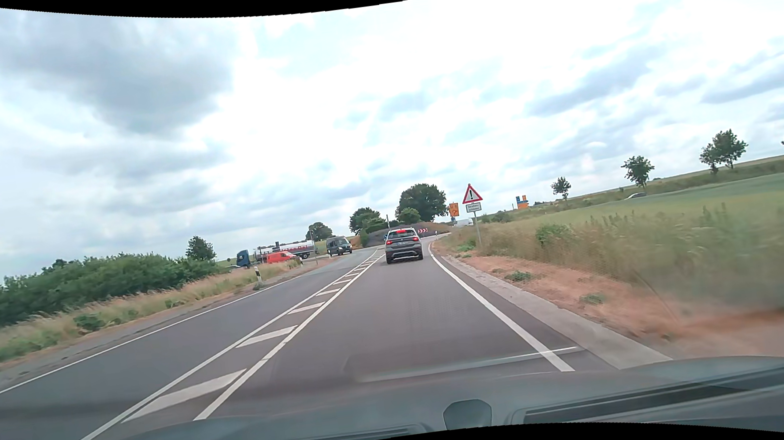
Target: Follow the waypoints while adhering to traffic rules and regulations
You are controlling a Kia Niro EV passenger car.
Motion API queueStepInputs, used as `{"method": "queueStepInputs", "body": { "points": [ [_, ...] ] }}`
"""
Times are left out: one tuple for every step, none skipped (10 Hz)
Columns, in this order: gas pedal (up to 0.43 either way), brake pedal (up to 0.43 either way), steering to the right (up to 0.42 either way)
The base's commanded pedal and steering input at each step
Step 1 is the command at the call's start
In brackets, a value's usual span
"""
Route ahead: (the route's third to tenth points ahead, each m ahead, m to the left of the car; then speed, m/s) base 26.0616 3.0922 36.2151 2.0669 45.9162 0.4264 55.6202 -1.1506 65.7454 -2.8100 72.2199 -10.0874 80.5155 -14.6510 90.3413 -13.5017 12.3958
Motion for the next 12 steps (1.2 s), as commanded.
{"method": "queueStepInputs", "body": {
  "points": [
    [0.0, 0.0, 0.001],
    [0.0, 0.049, 0.001],
    [0.0, 0.11, 0.001],
    [0.0, 0.146, 0.001],
    [0.0, 0.171, 0.001],
    [0.0, 0.183, 0.001],
    [0.0, 0.195, 0.0],
    [0.0, 0.201, 0.0],
    [0.0, 0.201, 0.0],
    [0.0, 0.207, 0.0],
    [0.0, 0.207, 0.0],
    [0.0, 0.201, 0.0]
  ]
}}
